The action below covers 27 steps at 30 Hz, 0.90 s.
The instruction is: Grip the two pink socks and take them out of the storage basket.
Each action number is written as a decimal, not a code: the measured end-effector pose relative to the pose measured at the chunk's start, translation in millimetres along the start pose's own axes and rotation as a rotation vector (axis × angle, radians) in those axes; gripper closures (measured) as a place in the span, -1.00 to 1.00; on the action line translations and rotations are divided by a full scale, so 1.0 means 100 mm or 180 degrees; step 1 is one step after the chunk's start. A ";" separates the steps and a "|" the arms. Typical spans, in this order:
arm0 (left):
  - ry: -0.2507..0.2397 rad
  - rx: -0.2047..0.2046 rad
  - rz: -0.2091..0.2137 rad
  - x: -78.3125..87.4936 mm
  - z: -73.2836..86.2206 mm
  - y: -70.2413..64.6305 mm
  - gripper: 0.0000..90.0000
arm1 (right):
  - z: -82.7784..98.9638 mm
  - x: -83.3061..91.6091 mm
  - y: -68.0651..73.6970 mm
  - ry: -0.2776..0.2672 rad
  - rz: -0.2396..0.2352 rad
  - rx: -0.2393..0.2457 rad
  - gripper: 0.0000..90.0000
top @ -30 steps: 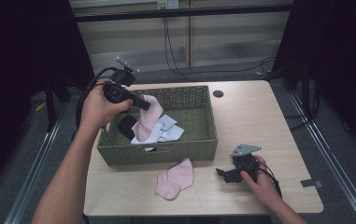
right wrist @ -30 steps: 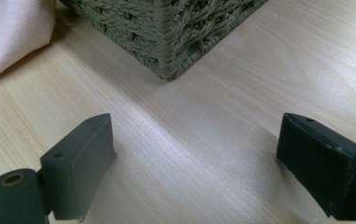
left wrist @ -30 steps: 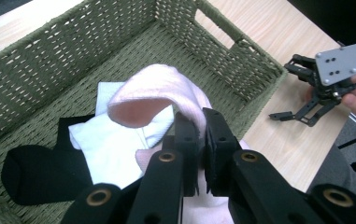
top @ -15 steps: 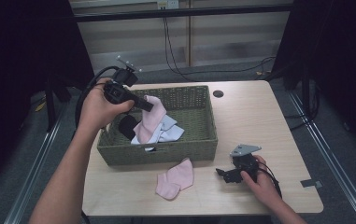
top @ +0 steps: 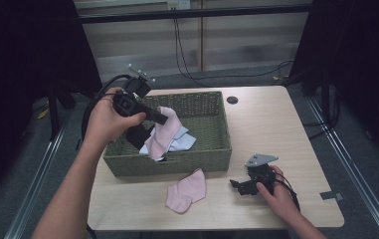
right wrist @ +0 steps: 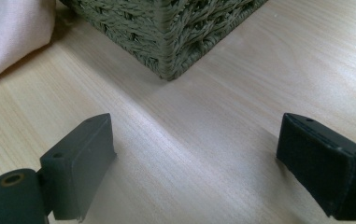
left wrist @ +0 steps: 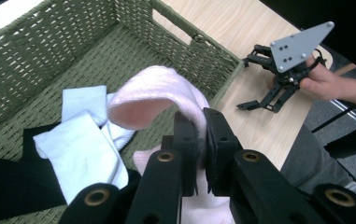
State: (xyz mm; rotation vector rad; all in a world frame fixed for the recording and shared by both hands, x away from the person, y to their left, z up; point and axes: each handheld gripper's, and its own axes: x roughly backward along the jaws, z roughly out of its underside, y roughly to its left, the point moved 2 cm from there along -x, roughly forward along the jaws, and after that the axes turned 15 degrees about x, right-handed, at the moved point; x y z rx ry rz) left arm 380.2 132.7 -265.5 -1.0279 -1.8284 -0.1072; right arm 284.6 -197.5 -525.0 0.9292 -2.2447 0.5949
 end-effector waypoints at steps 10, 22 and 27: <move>0.0037 -0.0126 0.0083 -0.05 0.09 -0.14 0.86 | 0.00 0.00 0.00 -0.0001 -0.0002 -0.0001 -0.77; 0.0068 -0.0283 0.0220 -0.23 0.20 -0.33 0.84 | 0.00 0.00 0.00 0.0003 -0.0001 -0.0001 -0.77; 0.0095 -0.0432 0.0295 -0.37 0.30 -0.49 0.80 | 0.00 0.00 0.00 0.0006 -0.0005 0.0007 -0.77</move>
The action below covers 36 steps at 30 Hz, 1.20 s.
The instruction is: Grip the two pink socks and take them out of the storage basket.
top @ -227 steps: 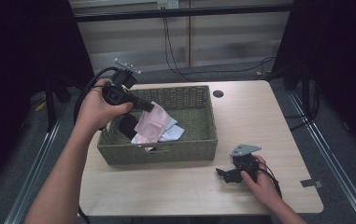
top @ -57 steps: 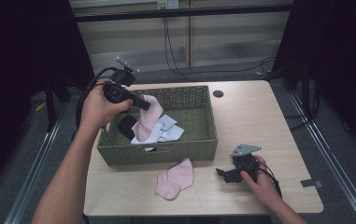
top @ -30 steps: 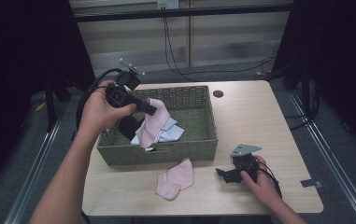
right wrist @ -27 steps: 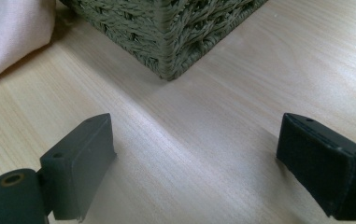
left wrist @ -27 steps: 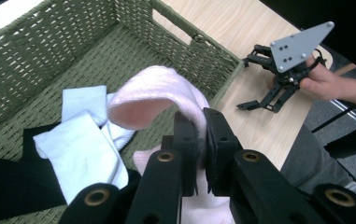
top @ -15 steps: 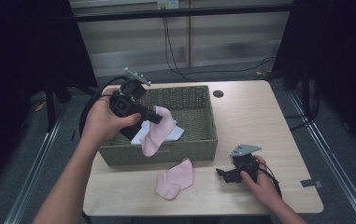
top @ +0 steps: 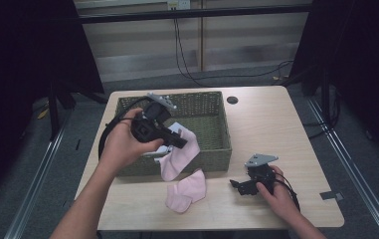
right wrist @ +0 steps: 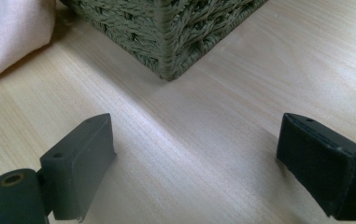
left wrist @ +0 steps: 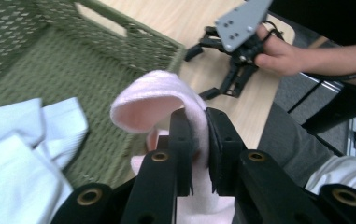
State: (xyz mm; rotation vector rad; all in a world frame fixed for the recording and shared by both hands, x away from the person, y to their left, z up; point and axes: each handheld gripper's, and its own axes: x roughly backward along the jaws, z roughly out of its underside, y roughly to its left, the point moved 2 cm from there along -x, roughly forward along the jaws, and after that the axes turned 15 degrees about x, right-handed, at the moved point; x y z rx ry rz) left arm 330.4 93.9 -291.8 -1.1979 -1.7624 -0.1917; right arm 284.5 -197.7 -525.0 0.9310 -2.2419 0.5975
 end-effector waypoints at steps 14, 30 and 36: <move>-0.0139 -0.0097 0.0116 -0.25 0.14 -0.03 0.21 | 0.00 0.00 0.00 -0.0001 -0.0002 -0.0001 -0.77; -0.0302 0.0089 -0.0108 -0.39 0.50 0.30 -0.13 | 0.00 0.00 0.01 0.0003 -0.0012 -0.0014 -0.77; -0.0370 0.0188 -0.0113 -0.45 0.73 0.46 -0.16 | 0.00 0.00 0.00 -0.0003 -0.0011 -0.0004 -0.77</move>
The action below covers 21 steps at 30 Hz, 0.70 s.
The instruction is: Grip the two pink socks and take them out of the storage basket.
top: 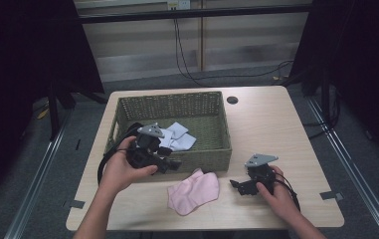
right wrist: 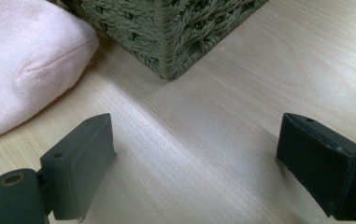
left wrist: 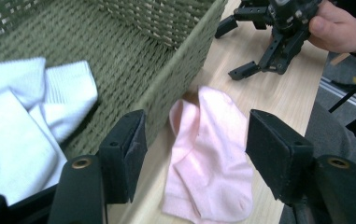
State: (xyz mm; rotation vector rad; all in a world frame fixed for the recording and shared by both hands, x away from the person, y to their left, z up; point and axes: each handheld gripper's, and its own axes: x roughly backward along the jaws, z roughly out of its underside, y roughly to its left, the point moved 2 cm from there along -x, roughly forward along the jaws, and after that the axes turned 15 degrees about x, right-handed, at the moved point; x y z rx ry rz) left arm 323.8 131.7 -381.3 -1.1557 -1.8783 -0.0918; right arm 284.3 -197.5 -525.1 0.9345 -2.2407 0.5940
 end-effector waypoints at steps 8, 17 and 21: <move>-0.0082 0.0112 0.0004 -0.09 0.29 0.20 -0.21 | 0.00 0.00 0.00 0.0000 0.0001 0.0001 -0.77; -0.0118 0.0123 -0.0088 -0.20 0.55 0.36 -0.22 | 0.00 0.00 0.00 -0.0001 0.0000 0.0000 -0.77; -0.0134 0.0107 -0.0166 -0.24 0.65 0.44 -0.20 | 0.00 0.00 0.00 0.0000 0.0000 -0.0001 -0.77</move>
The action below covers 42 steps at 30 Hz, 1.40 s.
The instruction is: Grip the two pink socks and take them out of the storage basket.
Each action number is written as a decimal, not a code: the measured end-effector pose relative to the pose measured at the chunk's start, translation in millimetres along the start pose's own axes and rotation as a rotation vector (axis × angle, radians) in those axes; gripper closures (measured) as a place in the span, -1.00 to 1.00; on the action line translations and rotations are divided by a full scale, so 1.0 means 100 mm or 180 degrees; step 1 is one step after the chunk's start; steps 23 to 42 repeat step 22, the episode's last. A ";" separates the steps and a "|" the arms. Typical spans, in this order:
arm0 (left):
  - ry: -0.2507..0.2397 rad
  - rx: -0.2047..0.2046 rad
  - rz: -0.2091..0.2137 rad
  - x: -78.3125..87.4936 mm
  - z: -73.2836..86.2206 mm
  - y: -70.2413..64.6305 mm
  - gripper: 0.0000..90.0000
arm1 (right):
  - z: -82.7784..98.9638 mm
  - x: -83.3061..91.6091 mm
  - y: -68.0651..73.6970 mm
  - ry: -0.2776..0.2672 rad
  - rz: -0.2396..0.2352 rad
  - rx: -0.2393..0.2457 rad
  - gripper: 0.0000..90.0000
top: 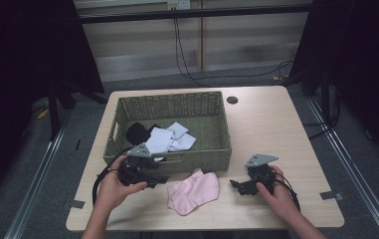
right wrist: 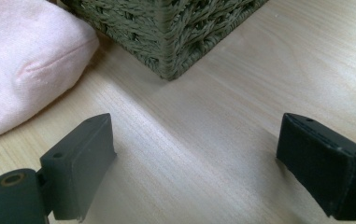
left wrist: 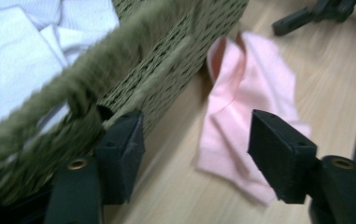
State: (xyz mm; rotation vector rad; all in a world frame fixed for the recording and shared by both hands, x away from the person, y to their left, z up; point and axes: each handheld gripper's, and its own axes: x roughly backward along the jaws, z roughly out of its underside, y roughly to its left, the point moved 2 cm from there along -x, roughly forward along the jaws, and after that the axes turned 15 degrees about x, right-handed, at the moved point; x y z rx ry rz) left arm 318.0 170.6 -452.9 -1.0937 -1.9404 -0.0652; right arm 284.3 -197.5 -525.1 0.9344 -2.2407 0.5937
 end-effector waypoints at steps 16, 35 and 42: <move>0.0260 -0.0162 0.0005 -0.26 0.42 0.12 -0.30 | 0.00 0.00 0.00 -0.0001 -0.0001 0.0001 -0.77; 0.0268 -0.0174 0.0038 -0.28 0.41 0.07 -0.29 | 0.00 0.00 0.00 0.0003 -0.0006 -0.0002 -0.77; 0.0268 -0.0174 0.0038 -0.28 0.41 0.07 -0.29 | 0.00 0.00 0.00 0.0003 -0.0006 -0.0002 -0.77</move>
